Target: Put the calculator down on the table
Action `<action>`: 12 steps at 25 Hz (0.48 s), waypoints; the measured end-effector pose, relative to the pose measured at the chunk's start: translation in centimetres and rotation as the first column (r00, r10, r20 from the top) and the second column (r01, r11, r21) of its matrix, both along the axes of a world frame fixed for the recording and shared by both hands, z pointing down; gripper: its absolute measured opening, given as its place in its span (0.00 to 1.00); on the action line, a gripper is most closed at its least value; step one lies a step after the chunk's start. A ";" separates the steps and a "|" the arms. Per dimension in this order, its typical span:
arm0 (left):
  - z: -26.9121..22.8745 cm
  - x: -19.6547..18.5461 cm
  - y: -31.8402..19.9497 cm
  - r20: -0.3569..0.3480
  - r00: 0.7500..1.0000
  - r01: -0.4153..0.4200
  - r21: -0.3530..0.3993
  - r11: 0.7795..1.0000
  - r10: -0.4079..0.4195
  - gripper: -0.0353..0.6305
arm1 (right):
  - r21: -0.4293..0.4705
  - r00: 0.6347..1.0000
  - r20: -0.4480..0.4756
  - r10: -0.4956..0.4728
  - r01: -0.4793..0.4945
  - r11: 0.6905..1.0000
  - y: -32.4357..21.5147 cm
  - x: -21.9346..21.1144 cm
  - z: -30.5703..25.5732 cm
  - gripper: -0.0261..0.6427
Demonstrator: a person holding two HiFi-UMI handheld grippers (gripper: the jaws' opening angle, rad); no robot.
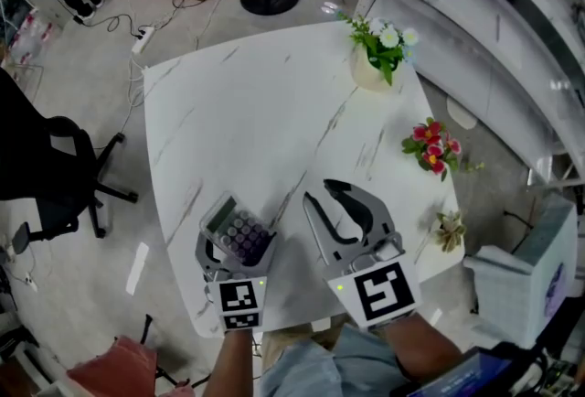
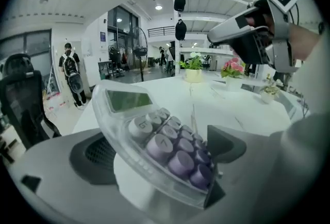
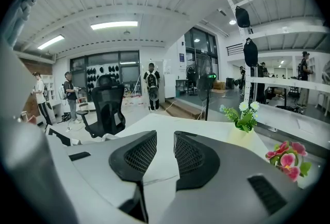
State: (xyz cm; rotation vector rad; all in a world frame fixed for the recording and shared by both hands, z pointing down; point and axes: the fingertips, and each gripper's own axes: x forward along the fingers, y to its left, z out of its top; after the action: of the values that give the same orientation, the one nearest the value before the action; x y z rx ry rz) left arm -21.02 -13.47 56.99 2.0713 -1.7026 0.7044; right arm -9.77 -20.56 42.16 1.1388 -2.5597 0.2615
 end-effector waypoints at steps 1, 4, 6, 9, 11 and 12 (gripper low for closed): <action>0.1 0.4 0.1 -0.029 0.999 -0.016 -0.001 1.000 0.016 0.84 | 0.001 1.000 -0.002 0.000 0.000 1.000 0.2 -0.1 -0.1 0.22; 0.2 1.4 0.1 -0.058 0.996 -0.065 0.005 0.998 0.065 0.85 | -0.002 1.000 -0.009 0.008 -0.008 1.000 0.4 0.1 0.0 0.22; 0.3 1.4 -0.2 -0.060 0.996 -0.066 0.006 0.998 0.066 0.87 | -0.003 1.000 -0.012 0.015 -0.015 1.000 0.3 0.4 0.1 0.22; 0.3 0.9 -0.6 -0.054 0.998 -0.040 0.006 0.999 0.040 0.88 | -0.006 1.000 -0.015 0.022 -0.022 1.000 0.2 0.7 0.3 0.22; 0.3 0.4 -0.7 -0.051 0.998 -0.020 0.001 1.000 0.020 0.89 | -0.011 0.999 -0.016 0.030 -0.030 0.999 0.1 0.8 0.4 0.22; 0.3 0.2 -0.8 -0.049 0.999 -0.010 -0.001 1.000 0.009 0.89 | -0.013 0.999 -0.016 0.033 -0.033 0.999 0.1 0.8 0.5 0.22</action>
State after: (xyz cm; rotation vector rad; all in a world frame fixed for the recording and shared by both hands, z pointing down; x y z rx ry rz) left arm -20.87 -14.22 57.24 2.0796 -1.6664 0.6526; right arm -8.99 -20.50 42.62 1.1744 -2.5233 0.2754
